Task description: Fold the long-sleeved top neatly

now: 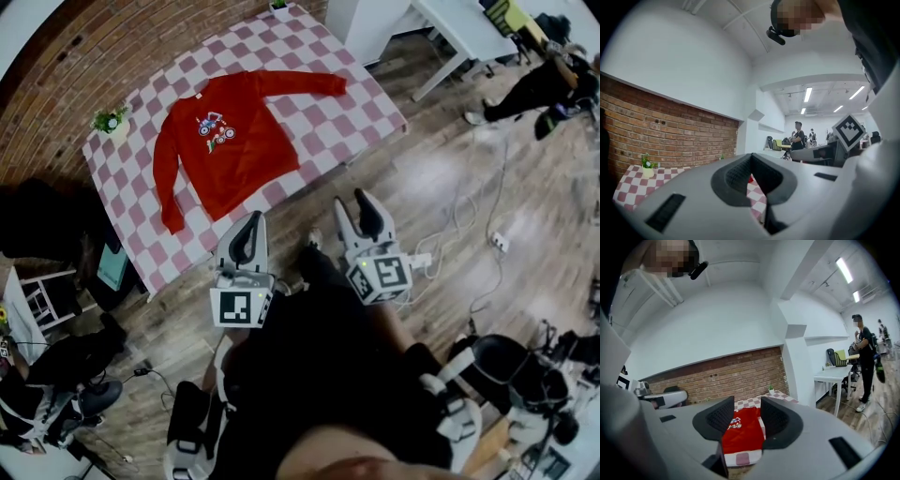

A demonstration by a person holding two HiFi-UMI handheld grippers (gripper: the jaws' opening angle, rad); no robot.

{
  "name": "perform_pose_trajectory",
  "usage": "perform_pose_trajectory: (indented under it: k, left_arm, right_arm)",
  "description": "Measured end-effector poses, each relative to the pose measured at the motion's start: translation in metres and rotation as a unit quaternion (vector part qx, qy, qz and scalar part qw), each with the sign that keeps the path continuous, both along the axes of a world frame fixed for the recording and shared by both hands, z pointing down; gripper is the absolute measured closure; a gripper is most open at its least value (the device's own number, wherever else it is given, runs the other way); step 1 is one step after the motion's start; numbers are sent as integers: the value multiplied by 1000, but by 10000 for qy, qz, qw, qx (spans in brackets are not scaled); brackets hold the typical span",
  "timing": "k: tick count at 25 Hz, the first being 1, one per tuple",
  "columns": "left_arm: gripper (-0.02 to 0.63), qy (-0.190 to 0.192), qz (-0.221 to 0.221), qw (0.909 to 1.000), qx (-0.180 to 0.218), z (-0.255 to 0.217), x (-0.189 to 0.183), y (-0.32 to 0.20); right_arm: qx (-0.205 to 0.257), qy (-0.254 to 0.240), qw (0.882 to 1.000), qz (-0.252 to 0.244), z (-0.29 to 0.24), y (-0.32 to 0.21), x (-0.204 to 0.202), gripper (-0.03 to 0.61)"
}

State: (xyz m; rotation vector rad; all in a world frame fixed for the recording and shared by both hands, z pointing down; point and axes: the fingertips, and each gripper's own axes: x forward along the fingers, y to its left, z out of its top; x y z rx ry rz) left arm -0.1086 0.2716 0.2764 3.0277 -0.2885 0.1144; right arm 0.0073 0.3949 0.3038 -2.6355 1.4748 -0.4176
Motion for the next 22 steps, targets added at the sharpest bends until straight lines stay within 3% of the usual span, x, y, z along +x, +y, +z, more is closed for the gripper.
perform_pose_trajectory:
  k: [11,22]
  left_arm:
    - [609,93,-235,9997,39,-16,105,-18]
    - [609,95,89,9998,-137,-8,173,-64]
  right_arm:
    - [-63,-99,9999,-53,10,-26,126,411]
    - [-297,-223,9986,378,38,-77,202,411]
